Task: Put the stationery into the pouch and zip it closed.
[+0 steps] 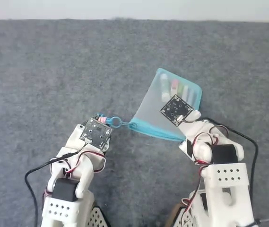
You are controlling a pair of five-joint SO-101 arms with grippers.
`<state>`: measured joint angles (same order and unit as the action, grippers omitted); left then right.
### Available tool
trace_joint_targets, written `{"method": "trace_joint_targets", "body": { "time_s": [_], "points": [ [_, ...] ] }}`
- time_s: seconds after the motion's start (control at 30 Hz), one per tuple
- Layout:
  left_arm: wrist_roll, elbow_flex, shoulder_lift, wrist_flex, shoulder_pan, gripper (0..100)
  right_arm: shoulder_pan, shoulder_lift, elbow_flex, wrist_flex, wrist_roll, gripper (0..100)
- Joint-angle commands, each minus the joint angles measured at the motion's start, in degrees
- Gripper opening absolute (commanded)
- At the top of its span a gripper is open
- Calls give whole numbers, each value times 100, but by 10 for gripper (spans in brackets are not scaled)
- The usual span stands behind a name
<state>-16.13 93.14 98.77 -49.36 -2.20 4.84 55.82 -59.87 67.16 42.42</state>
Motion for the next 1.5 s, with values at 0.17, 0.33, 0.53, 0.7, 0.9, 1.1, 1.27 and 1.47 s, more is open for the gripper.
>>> {"method": "trace_joint_targets", "body": {
  "time_s": [0.17,0.33,0.53,0.7,0.9,1.1,1.27,1.47],
  "points": [
    [105,-4,123,211,88,21,-444,-180,-141,-31,-185,6],
    [79,-4,123,-334,-607,218,585,-180,-141,13,-1222,26],
    [-149,-470,132,-1556,-1363,303,1771,-242,-220,-154,-1758,56],
    [-360,-462,132,-1495,-1292,283,1842,-242,-246,-295,-2022,185],
    [-369,-488,132,-1495,-1187,283,2440,-171,-97,-207,-1785,332],
    [-378,-505,132,-1495,-1046,283,2659,-171,826,365,-1802,347],
    [-343,-505,132,-1213,-484,283,2598,-189,1336,558,-1925,347],
    [-53,-497,123,-844,-53,283,1305,-629,1345,224,-2462,347]
  ]
}}
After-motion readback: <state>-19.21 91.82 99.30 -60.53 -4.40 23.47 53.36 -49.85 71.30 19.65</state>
